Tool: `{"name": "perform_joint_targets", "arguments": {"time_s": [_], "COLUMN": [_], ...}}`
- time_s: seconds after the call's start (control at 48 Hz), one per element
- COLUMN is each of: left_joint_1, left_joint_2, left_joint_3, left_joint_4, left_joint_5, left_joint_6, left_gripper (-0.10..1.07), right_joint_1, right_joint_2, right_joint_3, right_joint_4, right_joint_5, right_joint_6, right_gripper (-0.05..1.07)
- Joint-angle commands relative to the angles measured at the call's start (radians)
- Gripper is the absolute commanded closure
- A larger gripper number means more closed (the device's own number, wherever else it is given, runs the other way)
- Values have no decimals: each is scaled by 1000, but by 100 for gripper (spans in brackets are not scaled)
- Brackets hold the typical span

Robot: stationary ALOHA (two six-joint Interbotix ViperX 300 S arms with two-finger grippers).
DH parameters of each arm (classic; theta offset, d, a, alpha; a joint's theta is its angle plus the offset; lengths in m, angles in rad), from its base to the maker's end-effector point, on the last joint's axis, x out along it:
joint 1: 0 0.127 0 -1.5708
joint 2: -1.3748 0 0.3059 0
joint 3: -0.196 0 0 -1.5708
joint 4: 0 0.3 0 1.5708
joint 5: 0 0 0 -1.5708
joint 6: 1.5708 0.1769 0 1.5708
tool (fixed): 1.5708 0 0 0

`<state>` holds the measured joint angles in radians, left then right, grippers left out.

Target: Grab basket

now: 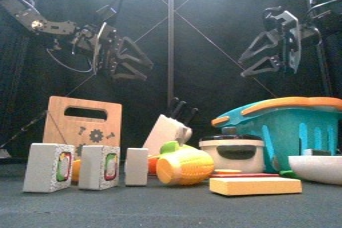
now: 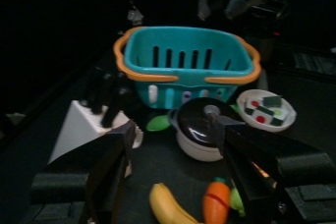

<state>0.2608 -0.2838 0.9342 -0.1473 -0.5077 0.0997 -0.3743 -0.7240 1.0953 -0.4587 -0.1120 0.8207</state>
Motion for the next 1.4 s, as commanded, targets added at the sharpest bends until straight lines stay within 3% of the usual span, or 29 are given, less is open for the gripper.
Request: {"name": "perform_joint_targets", "arguments": {"time_s": [0.0,0.167,0.312,0.583,0.771,0.938,1.062,1.208,1.375], "left_joint_1": [46,61,60,60,46,40,37,34,35], "left_joint_2": [-2,-8,25,74,127,173,202,187,158], "left_joint_3": [-35,-49,-43,-64,-94,-129,-152,-149,-138], "left_joint_4": [48,51,51,44,38,40,44,78,86], "left_joint_5": [-14,-17,-35,-60,-60,-61,-60,-60,-61], "left_joint_6": [2,-2,2,-5,3,2,5,2,5], "left_gripper": [2,2,2,2,2,2,2,2,3], "right_joint_1": [17,12,-18,-144,-206,-224,-225,-227,-275], "right_joint_2": [63,161,158,-109,-258,-210,-152,-94,-92], "right_joint_3": [-48,-104,-124,-138,-83,-54,-46,-37,-38], "right_joint_4": [-2,-5,-8,14,12,57,52,54,40], "right_joint_5": [-67,-78,20,417,609,719,730,739,767], "right_joint_6": [-3,-5,-3,-5,0,-5,-6,-3,3], "right_gripper": [18,18,18,18,18,18,18,18,18]}}
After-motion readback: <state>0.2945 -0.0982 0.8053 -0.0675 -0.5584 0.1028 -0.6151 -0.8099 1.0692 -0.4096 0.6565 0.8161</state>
